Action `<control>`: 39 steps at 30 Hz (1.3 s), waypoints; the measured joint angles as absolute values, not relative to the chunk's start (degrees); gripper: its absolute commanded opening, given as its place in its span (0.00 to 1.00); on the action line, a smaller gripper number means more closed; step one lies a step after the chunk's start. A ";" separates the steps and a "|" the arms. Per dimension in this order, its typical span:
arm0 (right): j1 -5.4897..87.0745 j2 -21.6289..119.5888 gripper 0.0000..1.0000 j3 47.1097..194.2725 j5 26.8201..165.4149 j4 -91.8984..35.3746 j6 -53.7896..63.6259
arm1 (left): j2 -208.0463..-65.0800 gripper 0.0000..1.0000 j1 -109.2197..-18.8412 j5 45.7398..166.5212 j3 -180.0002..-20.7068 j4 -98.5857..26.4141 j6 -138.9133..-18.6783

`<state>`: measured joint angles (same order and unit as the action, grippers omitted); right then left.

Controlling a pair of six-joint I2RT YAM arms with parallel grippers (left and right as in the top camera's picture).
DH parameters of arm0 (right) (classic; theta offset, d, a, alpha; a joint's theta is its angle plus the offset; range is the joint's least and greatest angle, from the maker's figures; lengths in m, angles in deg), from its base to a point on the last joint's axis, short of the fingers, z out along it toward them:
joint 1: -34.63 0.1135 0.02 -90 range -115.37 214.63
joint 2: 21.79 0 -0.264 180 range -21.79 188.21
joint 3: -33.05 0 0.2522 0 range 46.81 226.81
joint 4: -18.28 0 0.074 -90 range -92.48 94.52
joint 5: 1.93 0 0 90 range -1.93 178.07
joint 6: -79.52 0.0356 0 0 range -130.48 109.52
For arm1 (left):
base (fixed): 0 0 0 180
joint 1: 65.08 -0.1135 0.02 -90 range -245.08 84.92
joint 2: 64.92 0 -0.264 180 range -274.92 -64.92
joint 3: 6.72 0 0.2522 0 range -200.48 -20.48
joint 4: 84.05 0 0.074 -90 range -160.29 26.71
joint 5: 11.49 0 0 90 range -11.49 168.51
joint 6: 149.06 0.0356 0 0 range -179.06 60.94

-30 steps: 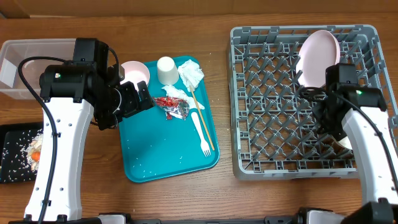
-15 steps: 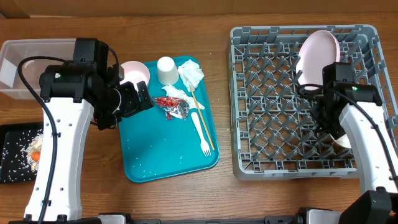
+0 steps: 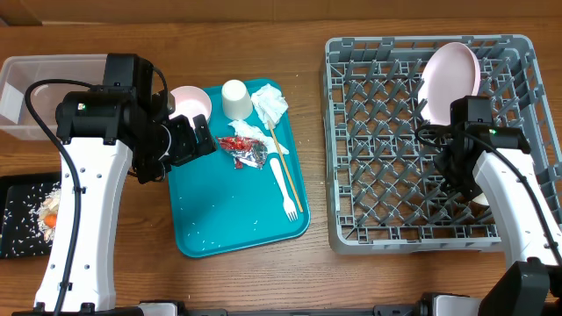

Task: Sort waste into correct bins and load items into the dishwasher rack

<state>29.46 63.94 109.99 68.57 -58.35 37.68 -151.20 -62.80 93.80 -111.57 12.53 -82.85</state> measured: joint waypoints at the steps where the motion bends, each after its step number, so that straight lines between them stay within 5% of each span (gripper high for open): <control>1: 29.46 63.94 0.04 109.99 68.41 -58.20 37.70 | -151.20 1.00 -62.80 93.83 -111.57 12.53 -82.85; 39: 29.46 63.98 0.04 105.31 67.10 -48.51 37.68 | -151.20 1.00 -62.80 93.65 -111.57 12.08 -82.85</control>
